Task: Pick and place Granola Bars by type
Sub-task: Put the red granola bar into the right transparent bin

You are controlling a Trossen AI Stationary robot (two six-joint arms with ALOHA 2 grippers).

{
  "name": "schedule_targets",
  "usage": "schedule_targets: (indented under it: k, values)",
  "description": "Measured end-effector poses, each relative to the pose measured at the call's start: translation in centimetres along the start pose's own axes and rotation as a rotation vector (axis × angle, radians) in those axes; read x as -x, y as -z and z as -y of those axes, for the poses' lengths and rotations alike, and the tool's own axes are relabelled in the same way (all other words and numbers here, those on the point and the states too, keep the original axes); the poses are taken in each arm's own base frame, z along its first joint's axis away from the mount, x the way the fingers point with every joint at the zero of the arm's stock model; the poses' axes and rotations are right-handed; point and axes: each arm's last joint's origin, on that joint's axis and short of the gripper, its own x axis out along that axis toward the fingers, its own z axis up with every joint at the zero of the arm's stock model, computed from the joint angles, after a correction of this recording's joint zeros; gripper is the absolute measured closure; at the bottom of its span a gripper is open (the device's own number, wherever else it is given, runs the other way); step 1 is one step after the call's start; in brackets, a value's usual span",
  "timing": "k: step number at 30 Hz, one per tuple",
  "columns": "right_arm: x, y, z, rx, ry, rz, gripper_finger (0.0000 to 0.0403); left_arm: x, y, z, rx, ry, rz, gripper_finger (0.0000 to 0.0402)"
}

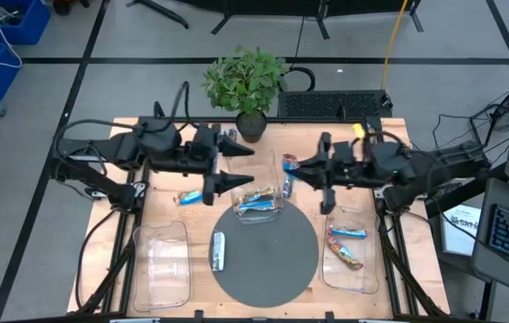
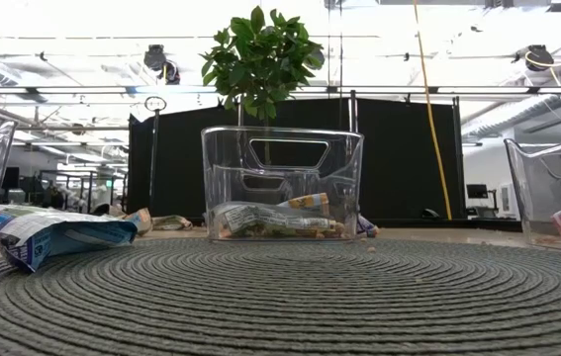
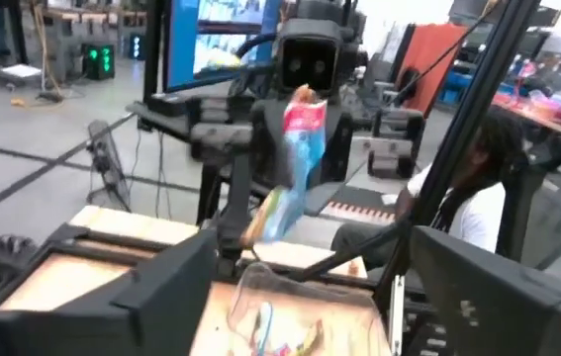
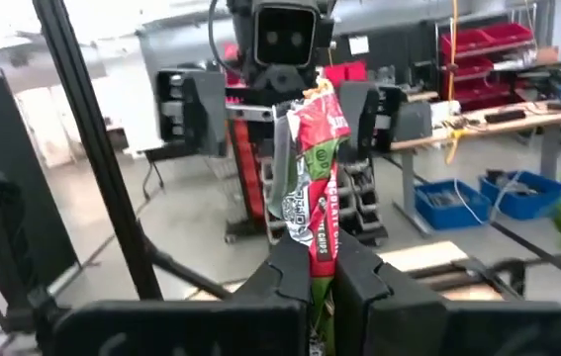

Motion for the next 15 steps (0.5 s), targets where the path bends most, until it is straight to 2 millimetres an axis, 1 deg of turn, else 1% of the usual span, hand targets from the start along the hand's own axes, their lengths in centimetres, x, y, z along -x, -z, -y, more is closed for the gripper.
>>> schedule_targets:
  k: [3,5,8,15]
  values:
    - [2.0,-0.3,0.0,-0.004,0.021,-0.055,0.0401,1.2,0.0,-0.6,0.007,-0.037,-0.056,0.0017]
    - [3.1,-0.3,0.3,-0.019,0.03,-0.106,0.0401,1.7,0.5,-1.1,0.015,-0.068,-0.119,0.0006]
    - [4.5,0.4,0.7,-0.059,0.057,-0.218,0.0401,2.2,1.3,-1.9,0.037,-0.119,-0.226,0.0011]
    - [6.8,4.1,1.8,-0.141,0.192,-0.636,0.0402,2.9,2.8,-2.6,0.064,-0.18,-0.393,0.0037]
